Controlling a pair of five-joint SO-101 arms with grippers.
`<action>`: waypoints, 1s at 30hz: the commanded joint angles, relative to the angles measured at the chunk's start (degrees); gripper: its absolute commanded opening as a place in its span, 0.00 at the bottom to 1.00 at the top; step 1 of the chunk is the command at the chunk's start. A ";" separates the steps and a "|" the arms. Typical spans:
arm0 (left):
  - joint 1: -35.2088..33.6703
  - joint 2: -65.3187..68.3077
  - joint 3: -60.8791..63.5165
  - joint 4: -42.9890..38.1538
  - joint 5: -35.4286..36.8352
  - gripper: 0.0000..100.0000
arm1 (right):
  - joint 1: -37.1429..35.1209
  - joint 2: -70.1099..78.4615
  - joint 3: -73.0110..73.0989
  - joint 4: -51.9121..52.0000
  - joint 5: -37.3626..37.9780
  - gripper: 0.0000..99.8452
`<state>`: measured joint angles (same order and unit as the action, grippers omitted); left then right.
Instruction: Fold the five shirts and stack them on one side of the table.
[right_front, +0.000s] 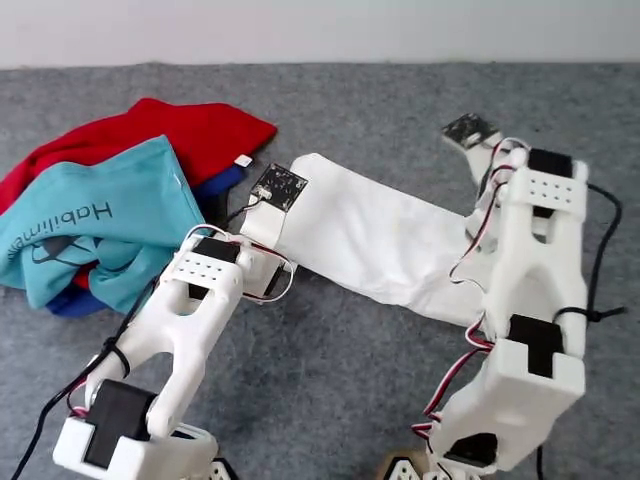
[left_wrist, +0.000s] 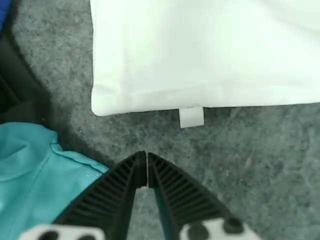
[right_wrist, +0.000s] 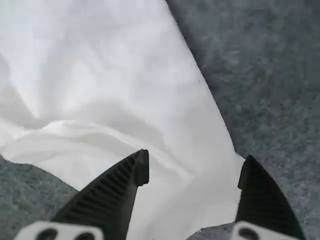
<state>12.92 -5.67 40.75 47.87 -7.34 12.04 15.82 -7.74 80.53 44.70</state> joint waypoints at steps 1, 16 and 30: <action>-0.62 -0.18 -0.22 -0.70 0.18 0.01 | 0.31 -4.35 -3.78 7.34 1.93 0.20; -0.79 -2.64 -7.43 6.24 0.09 0.01 | -1.89 -16.04 14.33 12.79 0.88 0.01; -12.04 12.04 -46.90 25.85 0.26 0.01 | -5.23 -8.57 25.67 -9.27 -9.93 0.01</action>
<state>-0.26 1.71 2.77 70.64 -7.16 6.51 8.70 18.37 69.54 33.80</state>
